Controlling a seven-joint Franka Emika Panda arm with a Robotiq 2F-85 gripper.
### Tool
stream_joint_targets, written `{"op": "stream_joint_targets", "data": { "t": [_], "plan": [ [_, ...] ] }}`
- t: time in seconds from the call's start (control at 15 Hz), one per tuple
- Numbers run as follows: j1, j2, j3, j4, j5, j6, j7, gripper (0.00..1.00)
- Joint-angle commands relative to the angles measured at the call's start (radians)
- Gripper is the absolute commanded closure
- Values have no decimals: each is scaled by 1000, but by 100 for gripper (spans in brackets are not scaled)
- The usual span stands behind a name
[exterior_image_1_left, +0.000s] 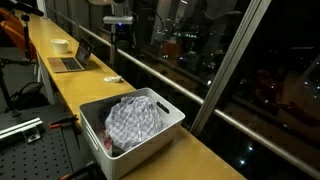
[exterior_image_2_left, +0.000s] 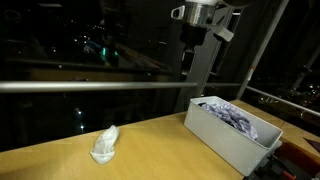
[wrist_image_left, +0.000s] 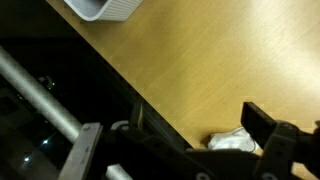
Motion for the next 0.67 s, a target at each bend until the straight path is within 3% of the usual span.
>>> {"op": "stream_joint_targets", "data": {
  "t": [0.0, 0.6],
  "plan": [
    [51, 112, -3, 139, -40, -66, -13, 0],
    [140, 286, -15, 277, -127, -48, -66, 0]
  ]
}}
